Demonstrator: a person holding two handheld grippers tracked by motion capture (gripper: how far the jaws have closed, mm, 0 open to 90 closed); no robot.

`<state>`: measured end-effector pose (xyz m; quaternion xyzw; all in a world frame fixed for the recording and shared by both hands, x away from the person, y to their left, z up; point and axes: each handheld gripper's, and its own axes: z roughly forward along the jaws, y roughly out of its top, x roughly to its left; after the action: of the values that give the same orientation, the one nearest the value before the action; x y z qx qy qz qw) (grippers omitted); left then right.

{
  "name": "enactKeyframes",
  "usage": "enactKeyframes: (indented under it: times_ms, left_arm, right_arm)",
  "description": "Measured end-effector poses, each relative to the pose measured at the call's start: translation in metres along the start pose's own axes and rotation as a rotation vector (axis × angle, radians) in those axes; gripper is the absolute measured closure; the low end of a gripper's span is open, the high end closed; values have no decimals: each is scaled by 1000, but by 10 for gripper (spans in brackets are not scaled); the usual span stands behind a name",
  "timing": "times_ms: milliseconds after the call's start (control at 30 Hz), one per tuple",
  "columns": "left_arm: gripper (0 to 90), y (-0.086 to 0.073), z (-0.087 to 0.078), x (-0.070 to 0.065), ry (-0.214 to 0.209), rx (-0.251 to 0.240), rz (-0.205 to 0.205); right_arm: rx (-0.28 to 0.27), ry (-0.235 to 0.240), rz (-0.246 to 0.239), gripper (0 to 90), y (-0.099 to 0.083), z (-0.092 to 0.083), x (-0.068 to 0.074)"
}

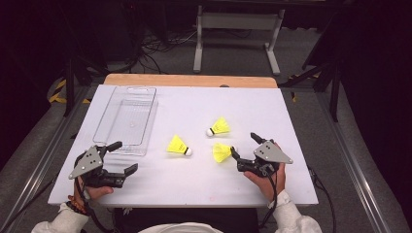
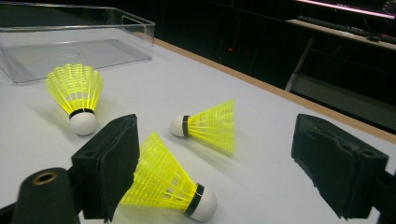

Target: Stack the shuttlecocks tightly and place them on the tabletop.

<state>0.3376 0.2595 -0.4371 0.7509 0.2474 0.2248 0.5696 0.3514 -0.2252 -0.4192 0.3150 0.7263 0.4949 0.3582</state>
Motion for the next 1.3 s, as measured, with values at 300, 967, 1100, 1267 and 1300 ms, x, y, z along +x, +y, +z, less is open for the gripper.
enactKeyframes:
  times_ms: [300,967,1100,1267,1300]
  left_arm:
    - [85,-4,6,3,-36,60,7]
    - [176,37,109,-36,-171,216,136]
    - [177,33,124,-35,-138,279,113]
    - [185,26,129,-29,-148,314,61]
    - [191,25,129,-28,-153,318,56]
  right_arm:
    - [7,-23,-17,171,1,2,-5]
    - [16,-7,-29,175,5,1,-6]
    - [27,-3,-30,175,4,2,-7]
    - [39,2,-34,175,2,3,-6]
    - [42,3,-38,174,2,3,-6]
